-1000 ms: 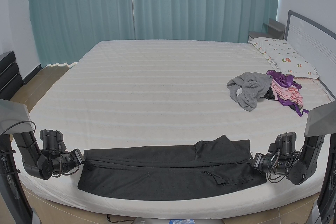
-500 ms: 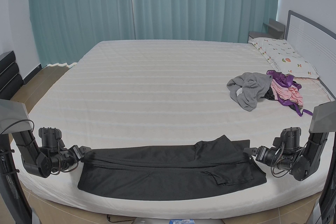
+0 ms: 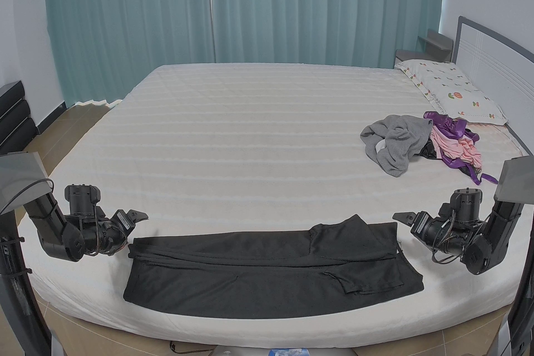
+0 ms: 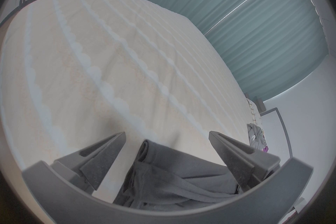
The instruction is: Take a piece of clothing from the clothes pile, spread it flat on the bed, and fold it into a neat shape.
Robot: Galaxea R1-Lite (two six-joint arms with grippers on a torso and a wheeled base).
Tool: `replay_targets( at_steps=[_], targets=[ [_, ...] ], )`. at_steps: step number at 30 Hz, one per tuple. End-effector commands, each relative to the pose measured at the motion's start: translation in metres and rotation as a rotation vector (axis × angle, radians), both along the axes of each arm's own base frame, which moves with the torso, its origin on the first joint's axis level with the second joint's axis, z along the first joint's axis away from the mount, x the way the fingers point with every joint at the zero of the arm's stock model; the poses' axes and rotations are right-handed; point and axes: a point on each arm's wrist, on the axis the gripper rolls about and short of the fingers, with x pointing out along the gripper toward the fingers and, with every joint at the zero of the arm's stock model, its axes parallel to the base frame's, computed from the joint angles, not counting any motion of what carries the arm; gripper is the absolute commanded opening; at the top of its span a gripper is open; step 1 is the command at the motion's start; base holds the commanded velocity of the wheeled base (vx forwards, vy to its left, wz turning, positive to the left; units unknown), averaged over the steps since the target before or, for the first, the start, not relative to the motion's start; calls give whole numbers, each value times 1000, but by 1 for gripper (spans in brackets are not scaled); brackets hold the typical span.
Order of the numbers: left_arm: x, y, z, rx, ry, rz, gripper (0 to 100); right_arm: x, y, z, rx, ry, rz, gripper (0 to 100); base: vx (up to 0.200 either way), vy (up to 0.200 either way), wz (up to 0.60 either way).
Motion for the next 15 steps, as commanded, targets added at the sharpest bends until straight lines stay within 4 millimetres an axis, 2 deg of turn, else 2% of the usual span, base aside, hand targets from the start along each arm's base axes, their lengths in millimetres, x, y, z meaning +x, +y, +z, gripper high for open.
replay_targets(
  at_steps=[1,12,13,15],
  targets=[
    [18,-3,-16,-4,35,-17,100,5,0,-7,12,13,-4,100,0,0,0],
    [16,-6,-24,65,54,-80,100,5,0,-6,13,12,-5,100,0,0,0],
    [17,-5,-24,63,53,-76,0,5,0,-7,14,13,-4,100,0,0,0],
    [17,-5,-24,63,51,-72,0,5,0,-7,14,15,-4,100,0,0,0]
  ],
)
